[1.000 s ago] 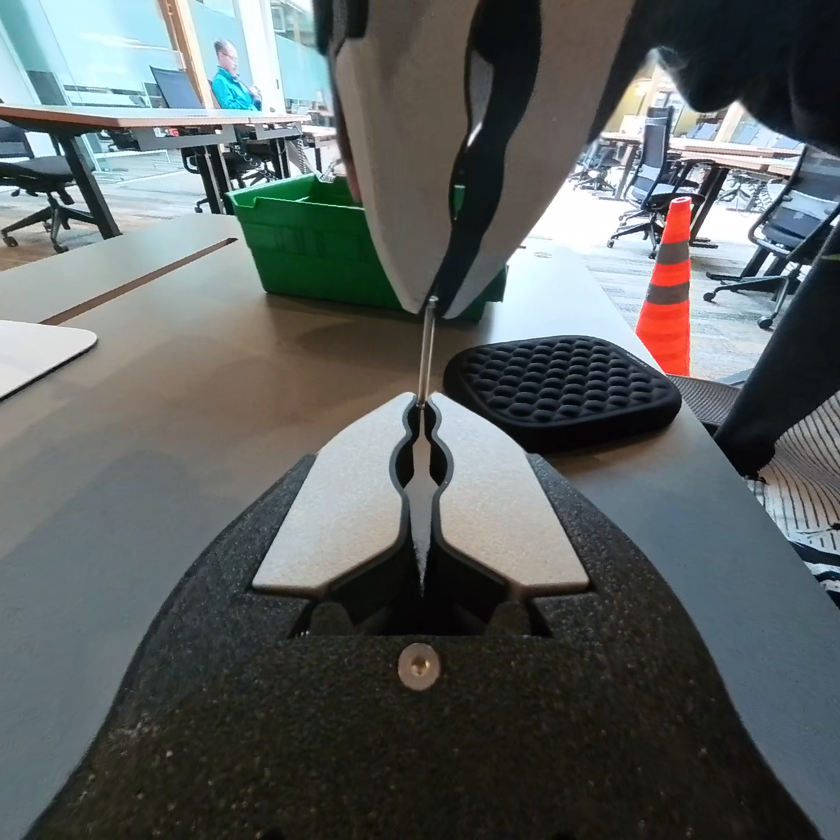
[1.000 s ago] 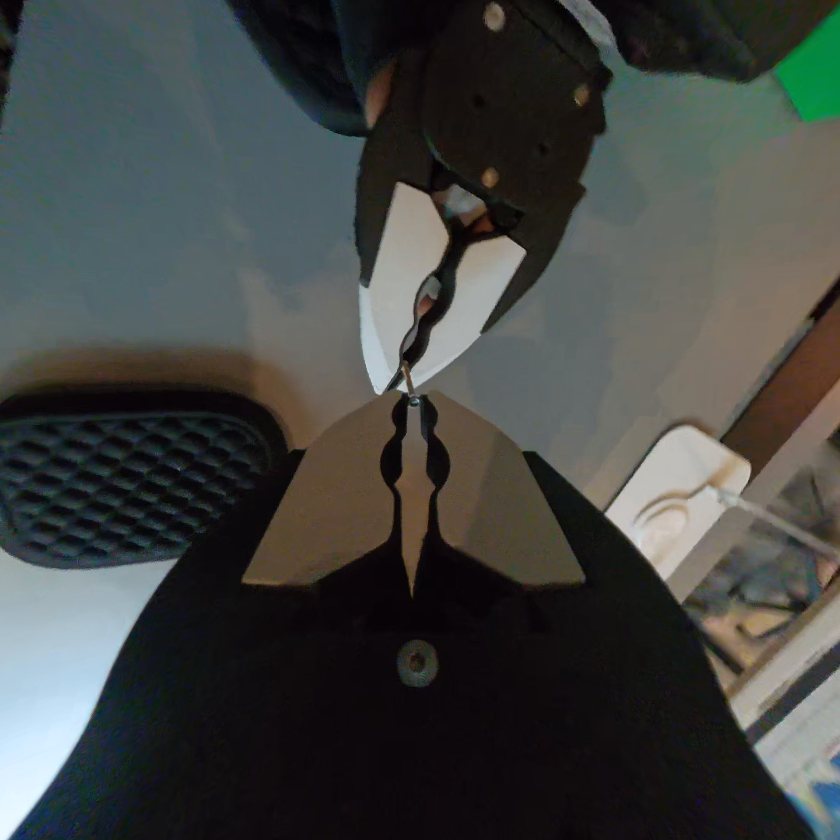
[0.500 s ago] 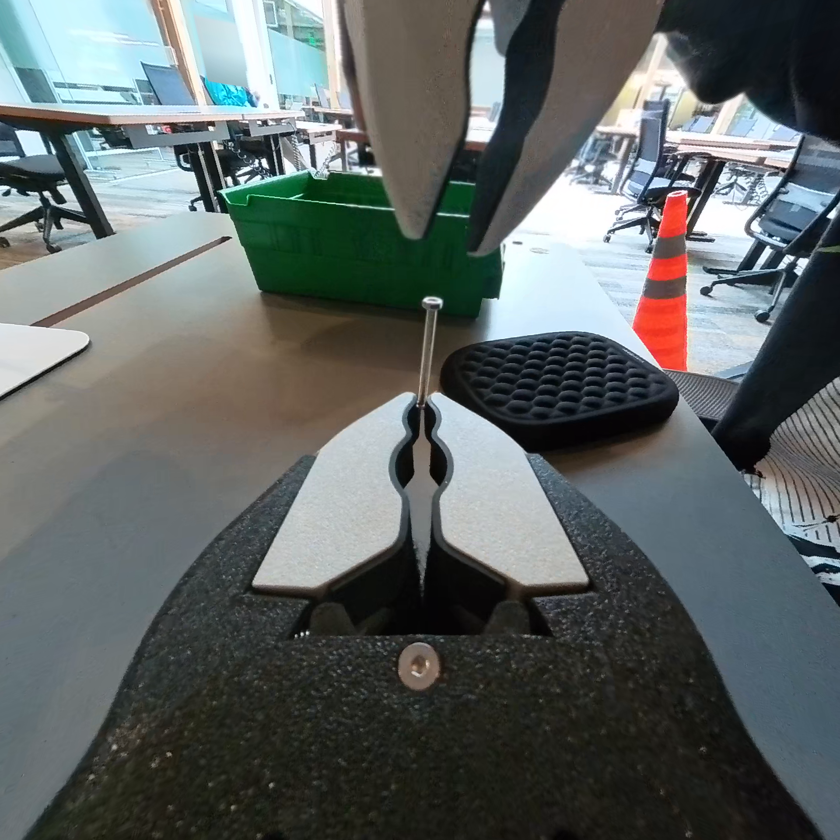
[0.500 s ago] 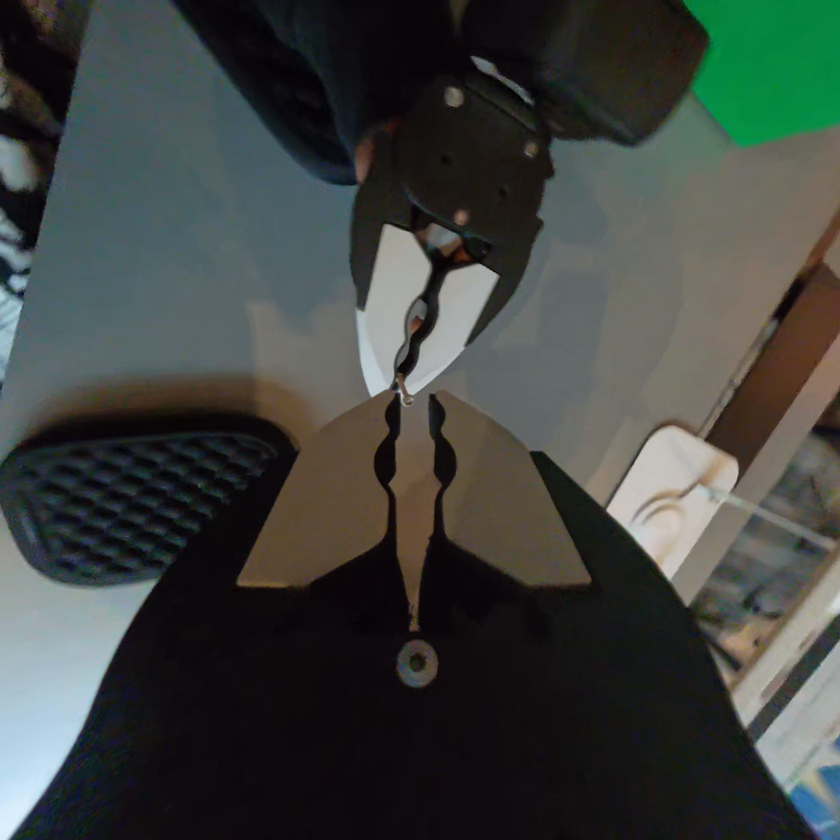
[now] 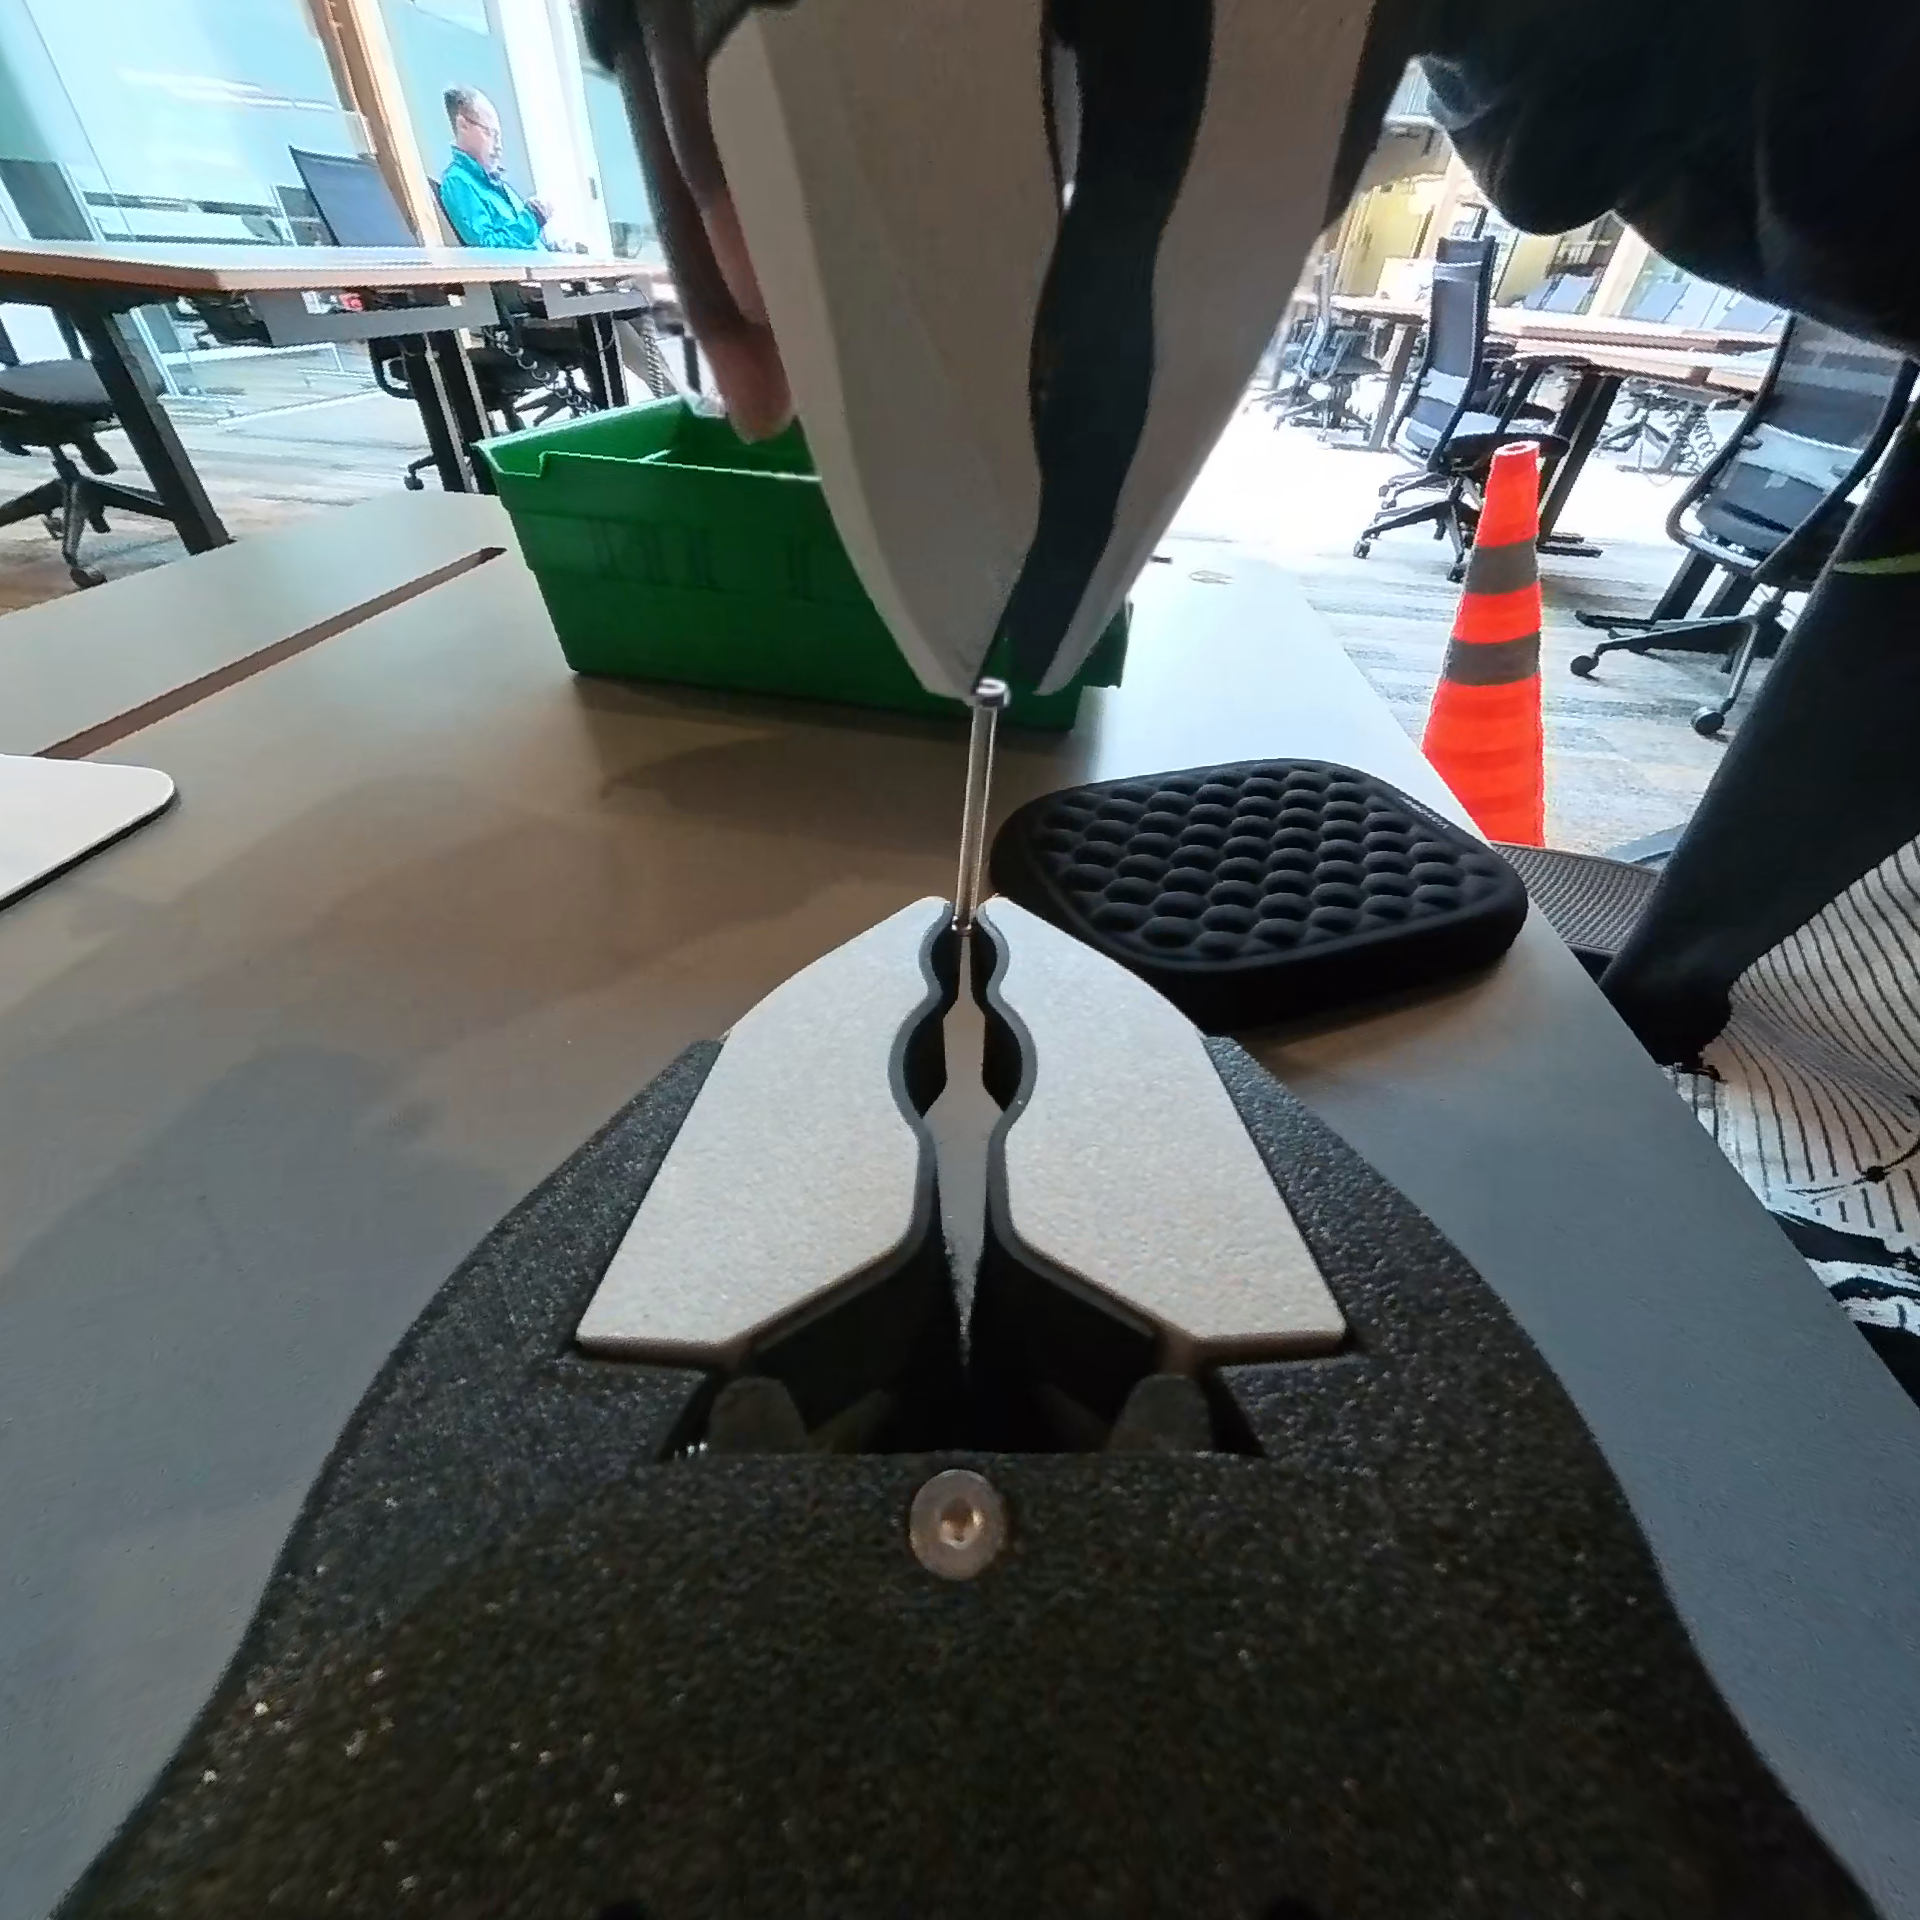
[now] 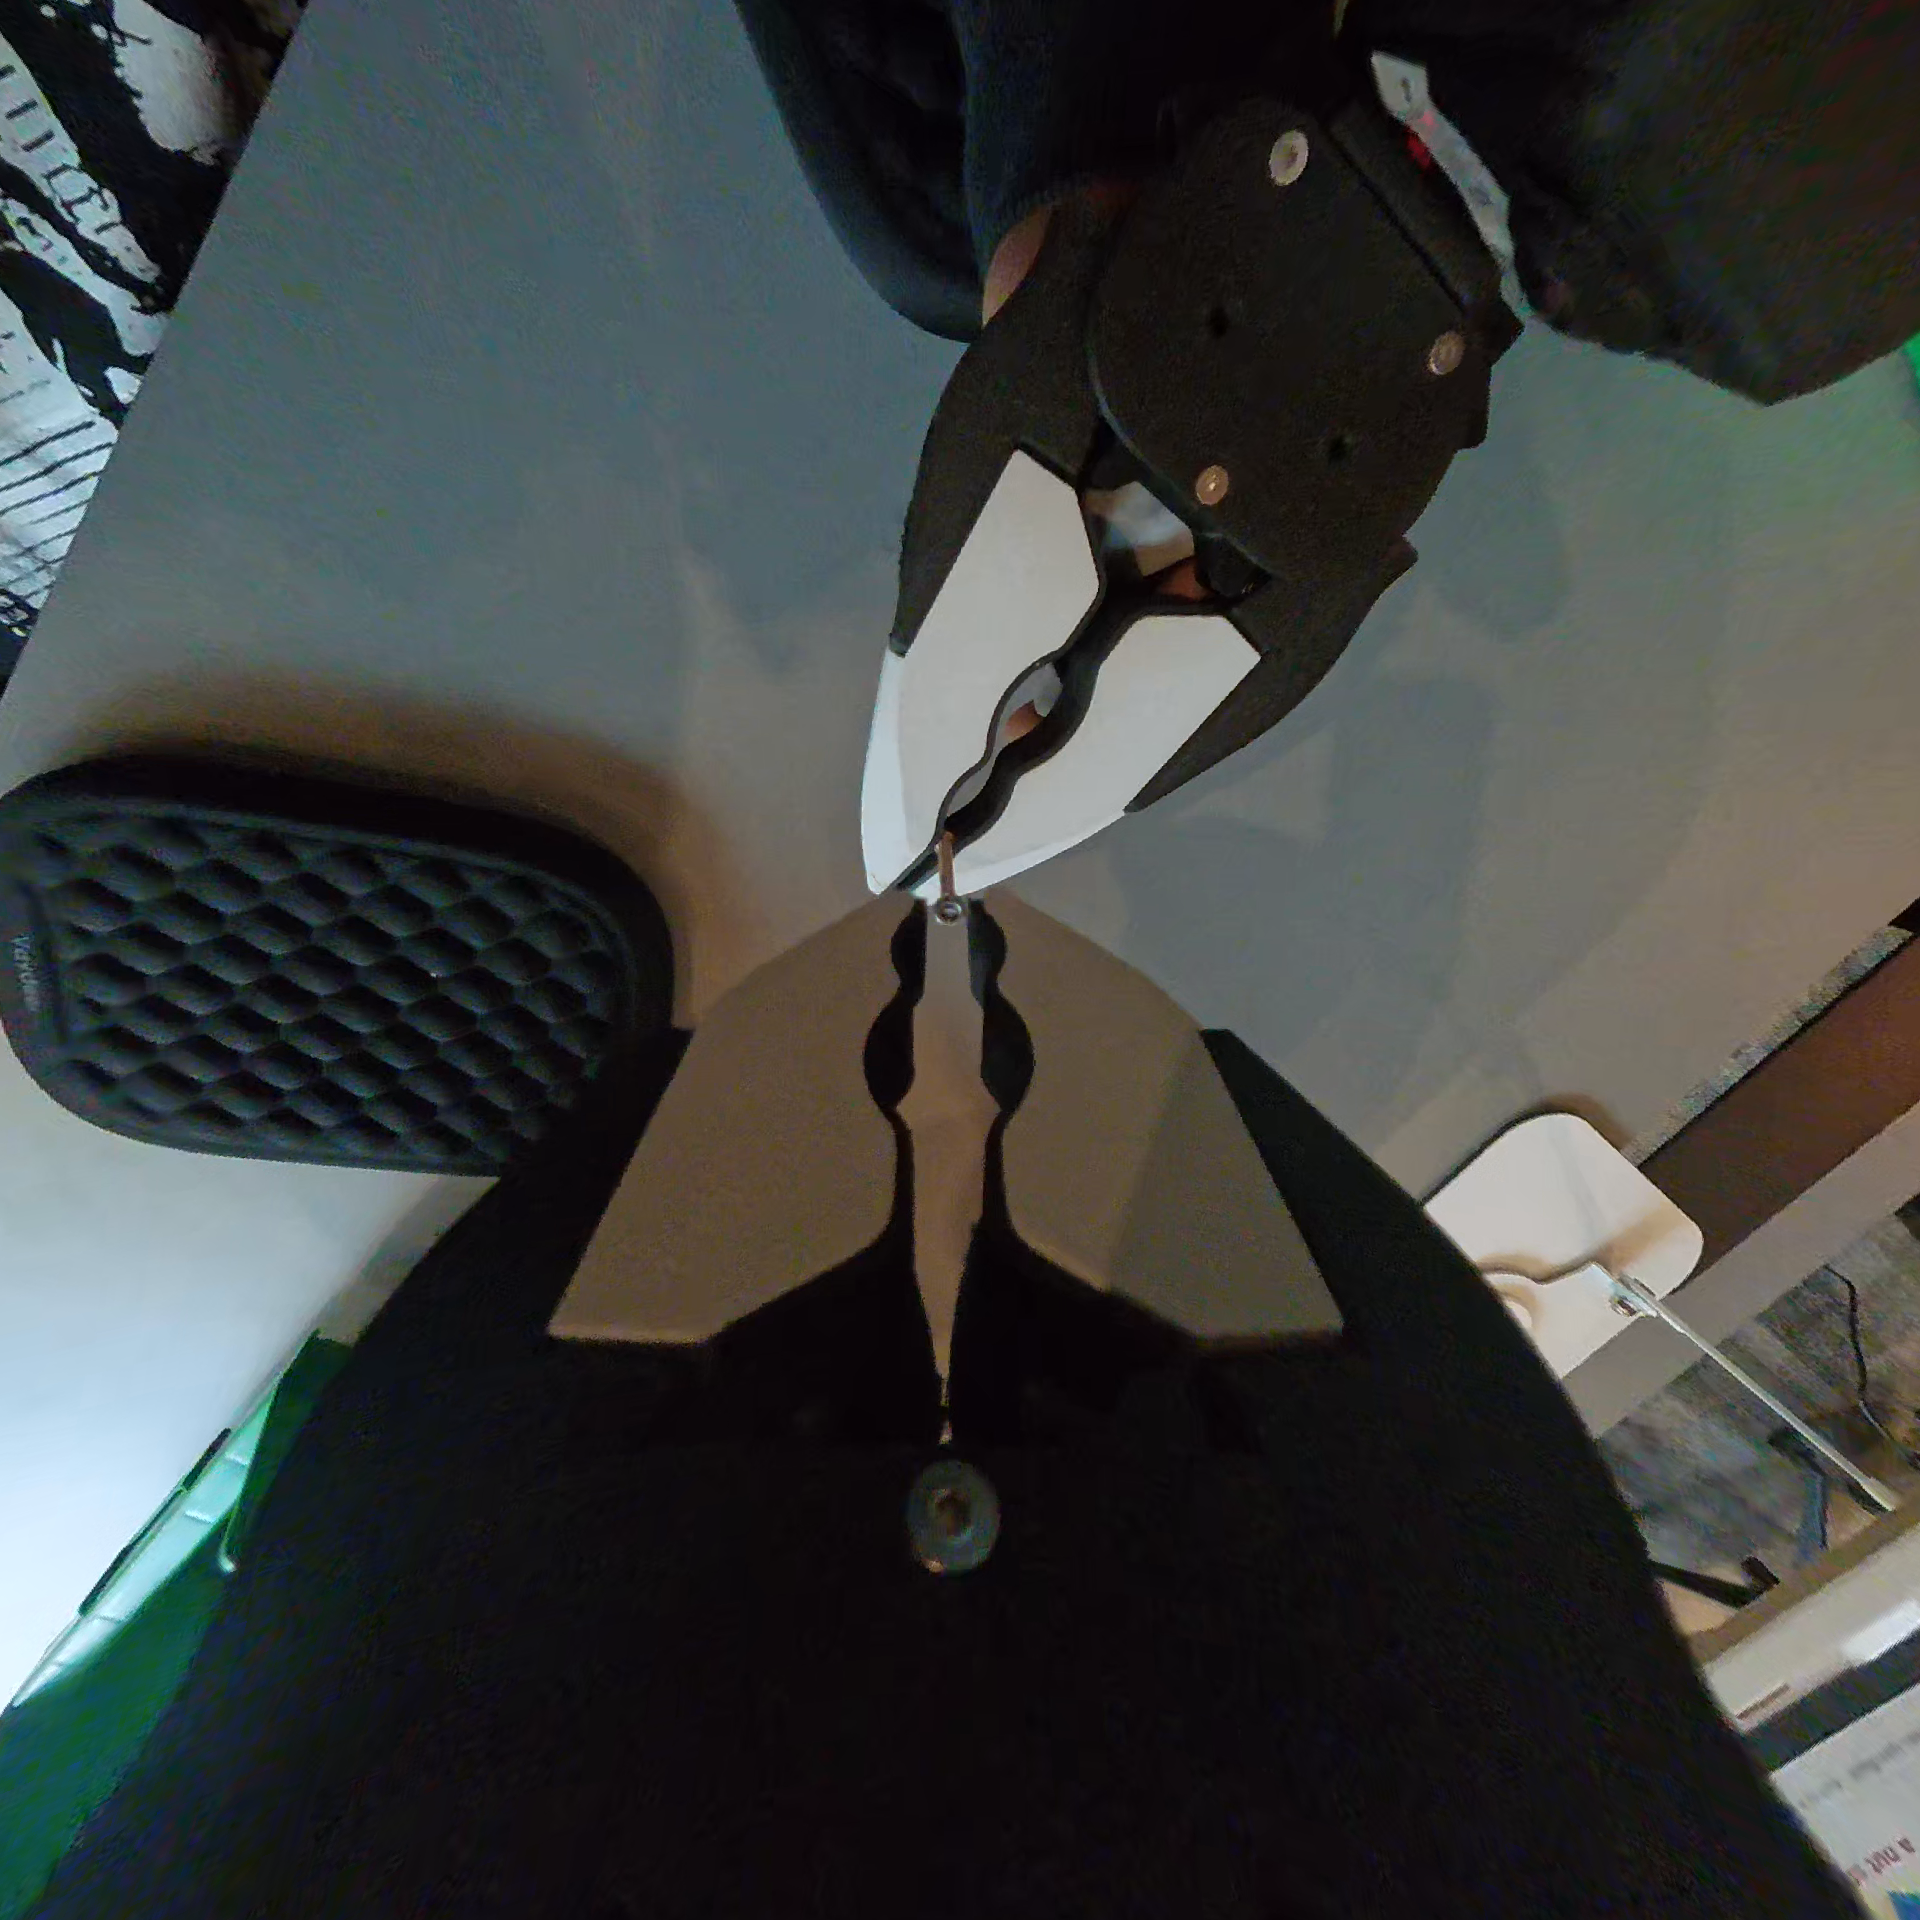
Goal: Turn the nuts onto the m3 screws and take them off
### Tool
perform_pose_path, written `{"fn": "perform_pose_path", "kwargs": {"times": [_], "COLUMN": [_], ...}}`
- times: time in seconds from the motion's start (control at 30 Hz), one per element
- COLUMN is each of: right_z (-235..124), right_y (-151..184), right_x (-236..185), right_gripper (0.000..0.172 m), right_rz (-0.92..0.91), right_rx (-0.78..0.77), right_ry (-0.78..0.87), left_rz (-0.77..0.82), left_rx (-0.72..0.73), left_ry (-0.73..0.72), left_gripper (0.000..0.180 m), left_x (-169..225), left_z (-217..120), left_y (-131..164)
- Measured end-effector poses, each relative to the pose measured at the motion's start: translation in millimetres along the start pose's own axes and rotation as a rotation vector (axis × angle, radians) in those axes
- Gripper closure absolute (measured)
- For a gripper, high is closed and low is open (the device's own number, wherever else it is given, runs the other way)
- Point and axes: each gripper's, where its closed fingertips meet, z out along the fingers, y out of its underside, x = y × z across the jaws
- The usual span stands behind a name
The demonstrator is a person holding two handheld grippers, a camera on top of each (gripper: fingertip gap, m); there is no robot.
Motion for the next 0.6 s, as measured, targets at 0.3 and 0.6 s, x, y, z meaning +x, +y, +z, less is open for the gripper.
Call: {"fn": "perform_pose_path", "kwargs": {"times": [0.3, 0.6], "right_z": [1.7, -1.1], "right_y": [4.5, 5.8], "right_x": [1.9, 4.2], "right_gripper": [0.167, 0.157], "right_rz": [0.131, 0.666], "right_rx": [-0.013, 0.048], "right_ry": [0.027, 0.105], "left_rz": [-0.002, 0.015], "left_rx": [0.009, 0.016], "left_ry": [-0.034, -0.103], "left_gripper": [0.18, 0.18], "left_x": [-4.3, -11.5], "left_z": [-1.1, -2.7], "left_y": [-1.0, -3.1]}}
